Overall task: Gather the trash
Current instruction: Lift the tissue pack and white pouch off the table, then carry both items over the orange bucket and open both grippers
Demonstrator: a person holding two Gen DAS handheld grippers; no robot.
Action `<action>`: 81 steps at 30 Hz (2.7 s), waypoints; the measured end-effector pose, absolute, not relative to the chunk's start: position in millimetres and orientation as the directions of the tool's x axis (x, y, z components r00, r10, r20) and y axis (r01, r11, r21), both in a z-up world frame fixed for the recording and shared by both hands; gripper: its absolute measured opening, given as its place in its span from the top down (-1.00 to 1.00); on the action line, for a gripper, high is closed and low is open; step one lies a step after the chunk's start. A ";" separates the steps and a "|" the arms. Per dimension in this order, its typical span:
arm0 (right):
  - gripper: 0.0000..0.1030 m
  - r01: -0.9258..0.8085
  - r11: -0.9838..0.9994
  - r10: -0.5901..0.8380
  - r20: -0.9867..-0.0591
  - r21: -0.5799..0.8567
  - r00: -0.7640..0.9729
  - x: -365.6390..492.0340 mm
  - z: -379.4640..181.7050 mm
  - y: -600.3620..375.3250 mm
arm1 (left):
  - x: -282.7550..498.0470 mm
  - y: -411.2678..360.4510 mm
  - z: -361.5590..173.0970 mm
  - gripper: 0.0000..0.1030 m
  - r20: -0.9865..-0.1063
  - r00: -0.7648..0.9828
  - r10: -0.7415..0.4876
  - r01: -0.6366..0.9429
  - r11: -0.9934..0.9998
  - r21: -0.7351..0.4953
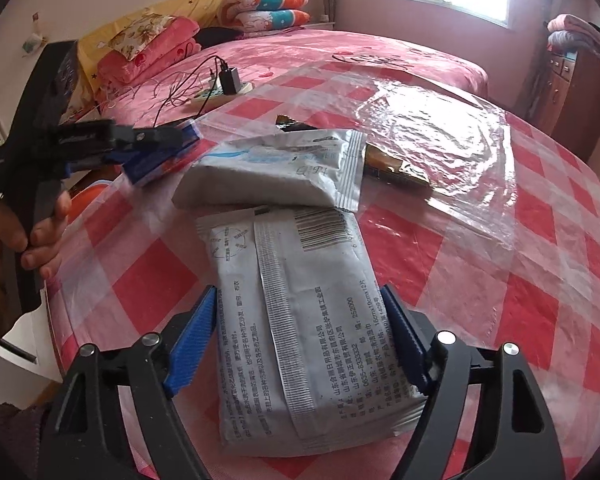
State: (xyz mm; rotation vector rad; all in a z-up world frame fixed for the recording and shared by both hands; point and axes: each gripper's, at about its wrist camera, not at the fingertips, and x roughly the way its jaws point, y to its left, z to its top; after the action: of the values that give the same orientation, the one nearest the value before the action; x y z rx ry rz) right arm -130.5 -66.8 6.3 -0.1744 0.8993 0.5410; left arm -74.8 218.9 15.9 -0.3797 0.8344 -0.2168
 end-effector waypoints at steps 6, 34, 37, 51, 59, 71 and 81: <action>-0.50 -0.498 0.863 0.369 -0.777 0.084 0.510 -139.6 7.9 -69.4 | -91.2 219.9 15.8 -0.11 -0.676 0.656 -0.337 0.044 0.911 -0.411; -0.50 -0.433 0.894 0.353 -0.772 0.112 0.528 -162.0 19.2 -70.9 | -141.3 250.6 39.6 -0.11 -0.661 0.718 -0.220 -0.016 0.944 -0.331; -0.50 -0.443 0.888 0.370 -0.766 0.125 0.526 -164.4 22.5 -67.0 | -146.9 258.1 40.2 -0.11 -0.661 0.722 -0.205 -0.028 0.946 -0.323; -0.50 -0.562 0.801 0.505 -0.735 0.205 0.453 -181.5 42.4 -22.5 | -164.3 292.0 34.3 -0.11 -0.666 0.728 -0.163 -0.088 0.941 -0.326; -0.50 -0.611 0.749 0.563 -0.732 0.257 0.383 -184.0 40.2 -2.8 | -171.4 303.8 32.6 -0.11 -0.659 0.735 -0.163 -0.102 0.933 -0.344; -0.50 -0.669 0.694 0.594 -0.736 0.266 0.325 -174.0 47.7 45.5 | -191.5 326.6 36.4 -0.11 -0.643 0.756 -0.123 -0.149 0.924 -0.351; -0.50 -0.768 0.559 0.678 -0.705 0.311 0.208 -160.9 61.4 138.4 | -220.8 377.5 23.2 -0.11 -0.665 0.746 -0.021 -0.290 0.889 -0.354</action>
State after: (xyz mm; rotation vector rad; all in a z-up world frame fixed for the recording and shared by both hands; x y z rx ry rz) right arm -160.9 138.4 61.4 -0.1157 0.9144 1.0095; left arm -220.8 377.5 23.2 -0.4610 0.7193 0.1529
